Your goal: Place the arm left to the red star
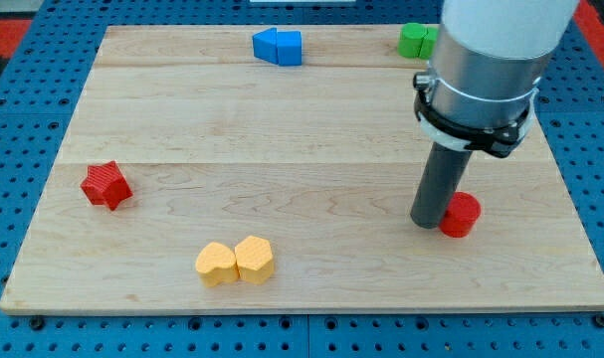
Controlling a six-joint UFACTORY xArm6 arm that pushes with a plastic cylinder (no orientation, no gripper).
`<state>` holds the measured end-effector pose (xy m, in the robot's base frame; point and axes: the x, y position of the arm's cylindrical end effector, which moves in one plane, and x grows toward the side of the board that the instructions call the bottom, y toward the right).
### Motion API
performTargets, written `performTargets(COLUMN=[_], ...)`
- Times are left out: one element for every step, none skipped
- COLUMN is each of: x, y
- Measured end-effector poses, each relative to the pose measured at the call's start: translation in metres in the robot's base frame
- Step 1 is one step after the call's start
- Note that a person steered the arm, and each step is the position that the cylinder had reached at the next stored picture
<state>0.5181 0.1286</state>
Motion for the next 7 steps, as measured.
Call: performTargets(x=[-0.038, -0.036, -0.018, -0.047, -0.090, -0.103, -0.110], y=[-0.003, 0.032, 0.029, -0.022, -0.103, -0.219, -0.335])
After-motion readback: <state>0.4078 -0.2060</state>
